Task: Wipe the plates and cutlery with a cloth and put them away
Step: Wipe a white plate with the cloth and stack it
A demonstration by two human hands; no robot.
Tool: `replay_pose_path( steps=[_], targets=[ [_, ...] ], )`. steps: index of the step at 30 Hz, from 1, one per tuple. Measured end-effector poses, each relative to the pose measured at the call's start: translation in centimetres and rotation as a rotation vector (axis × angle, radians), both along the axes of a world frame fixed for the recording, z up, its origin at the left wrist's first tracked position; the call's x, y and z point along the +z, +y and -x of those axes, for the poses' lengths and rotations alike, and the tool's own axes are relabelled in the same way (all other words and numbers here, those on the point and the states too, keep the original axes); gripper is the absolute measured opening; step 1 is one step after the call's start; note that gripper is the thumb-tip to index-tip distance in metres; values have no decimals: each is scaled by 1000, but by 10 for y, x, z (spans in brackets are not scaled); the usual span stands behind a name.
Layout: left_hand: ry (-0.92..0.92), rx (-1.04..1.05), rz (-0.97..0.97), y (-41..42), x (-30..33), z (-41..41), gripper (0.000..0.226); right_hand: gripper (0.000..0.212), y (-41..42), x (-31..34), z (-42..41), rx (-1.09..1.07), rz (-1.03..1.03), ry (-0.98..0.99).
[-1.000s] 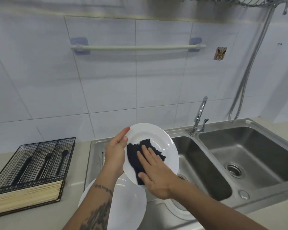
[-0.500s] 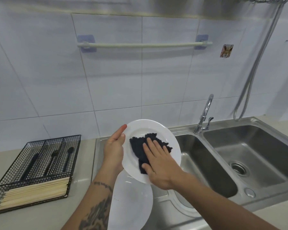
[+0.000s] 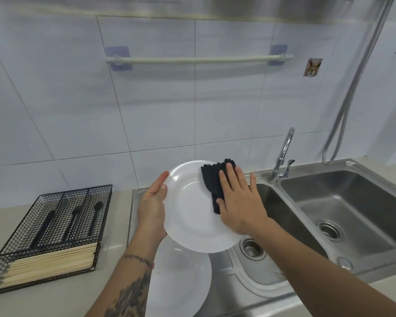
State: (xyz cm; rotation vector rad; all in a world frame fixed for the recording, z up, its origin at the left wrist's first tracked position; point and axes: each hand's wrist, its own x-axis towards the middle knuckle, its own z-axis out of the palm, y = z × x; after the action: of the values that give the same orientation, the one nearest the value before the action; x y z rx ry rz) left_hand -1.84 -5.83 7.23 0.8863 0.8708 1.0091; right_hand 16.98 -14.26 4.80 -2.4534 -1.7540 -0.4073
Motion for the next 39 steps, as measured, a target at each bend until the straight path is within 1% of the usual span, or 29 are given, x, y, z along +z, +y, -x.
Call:
replay_pose_path(
  steps=[2, 3, 6, 8, 11, 14, 16, 18, 20, 23, 26, 29, 33, 35, 37, 39],
  targets=[
    [14, 38, -3, 4, 0, 3, 34, 69, -8, -6, 9, 22, 95, 21],
    [19, 57, 1, 3, 2, 3, 34, 68, -13, -9, 15, 49, 152, 68],
    [9, 82, 6, 2, 1, 1, 33, 63, -19, -17, 40, 169, 340, 297],
    [-1, 69, 14, -1, 1, -2, 33, 61, -15, -17, 59, 259, 352, 436],
    [22, 22, 12, -4, -2, -8, 34, 61, 1, -11, 78, 341, 255, 503],
    [-30, 12, 73, -5, 0, -10, 34, 62, 22, -3, 79, 351, 147, 458],
    [-85, 0, 87, -3, 1, -9, 36, 63, 34, 0, 69, 320, 95, 383],
    [-57, -25, 44, -2, 1, -5, 38, 64, 42, 0, 54, 259, 69, 261],
    [-20, -8, 16, 0, 1, 1, 39, 66, 43, -1, 40, 174, 59, 161],
    [28, 17, -1, 5, 0, 7, 39, 70, 35, -4, 28, 100, 55, 88],
    [33, 18, -17, 6, 3, 4, 39, 77, 27, -8, 44, 201, 96, 146],
    [49, -21, -29, 2, 6, -2, 41, 68, 31, -11, 57, 268, 129, 200],
    [41, -24, -27, 0, 10, -4, 39, 75, 35, -7, 27, 168, 69, 102],
    [52, -3, -35, -1, 13, -3, 37, 71, 28, -5, 6, 82, 56, 37],
    [57, 32, -42, 0, 13, -2, 36, 69, 20, -3, -8, 18, 57, 55],
    [51, 55, -38, 2, 13, -2, 36, 70, 12, -2, -7, -3, 38, 123]
  ],
)
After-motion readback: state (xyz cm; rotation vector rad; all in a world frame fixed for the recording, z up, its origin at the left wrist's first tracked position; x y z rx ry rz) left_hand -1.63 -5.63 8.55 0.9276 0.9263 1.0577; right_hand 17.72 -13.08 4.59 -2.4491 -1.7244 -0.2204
